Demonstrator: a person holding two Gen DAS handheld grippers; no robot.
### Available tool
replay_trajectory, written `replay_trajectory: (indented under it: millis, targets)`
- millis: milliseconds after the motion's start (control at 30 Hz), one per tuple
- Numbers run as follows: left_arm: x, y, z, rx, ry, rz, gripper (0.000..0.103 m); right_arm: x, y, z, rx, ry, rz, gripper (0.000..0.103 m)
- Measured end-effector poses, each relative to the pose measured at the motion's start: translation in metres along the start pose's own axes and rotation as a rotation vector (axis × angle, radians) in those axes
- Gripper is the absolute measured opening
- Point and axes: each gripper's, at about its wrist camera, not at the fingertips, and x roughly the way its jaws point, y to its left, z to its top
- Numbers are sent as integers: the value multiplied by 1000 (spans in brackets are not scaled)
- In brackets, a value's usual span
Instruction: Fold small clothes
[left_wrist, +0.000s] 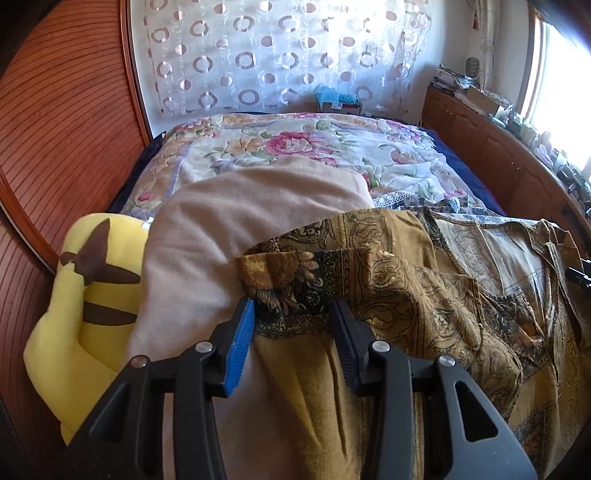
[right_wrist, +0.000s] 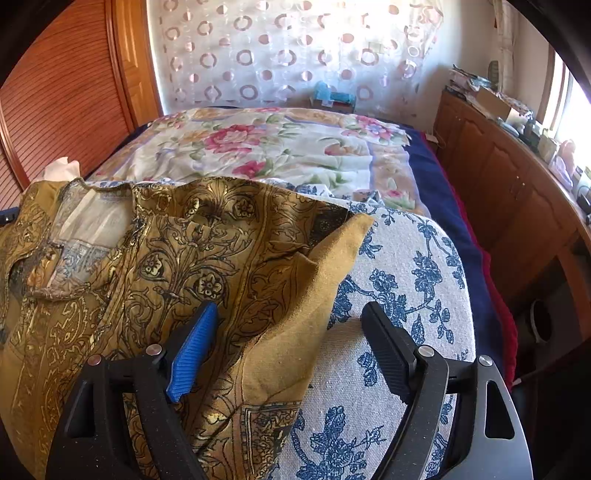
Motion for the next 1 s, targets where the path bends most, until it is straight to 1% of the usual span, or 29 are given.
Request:
replay_trajectory:
  millis: [167, 400, 600, 667, 700, 733, 800, 900, 1000]
  targets:
    - [1, 1, -4, 9, -20, -2, 46, 0, 0, 0, 0, 0, 0, 82]
    - [0, 14, -2, -25, -3, -57, 46, 0, 0, 0, 0, 0, 0, 82]
    - [-11, 20, -10, -41, -10, -64, 46, 0, 0, 0, 0, 0, -1, 83]
    - [-11, 23, -14, -62, -10, -95, 39, 0, 0, 0, 0, 0, -1, 83]
    - [-11, 25, -14, -72, -13, -110, 31, 0, 0, 0, 0, 0, -1, 83]
    - [-11, 26, -14, -79, -15, -128, 25, 0, 0, 0, 0, -1, -1, 83]
    - [-12, 27, -13, -86, -23, -165, 4, 0, 0, 0, 0, -1, -1, 83]
    - [-20, 22, -12, -59, -45, -161, 3, 0, 0, 0, 0, -1, -2, 83]
    - [-33, 16, -9, -42, -89, -181, 1, 0, 0, 0, 0, -1, -2, 83]
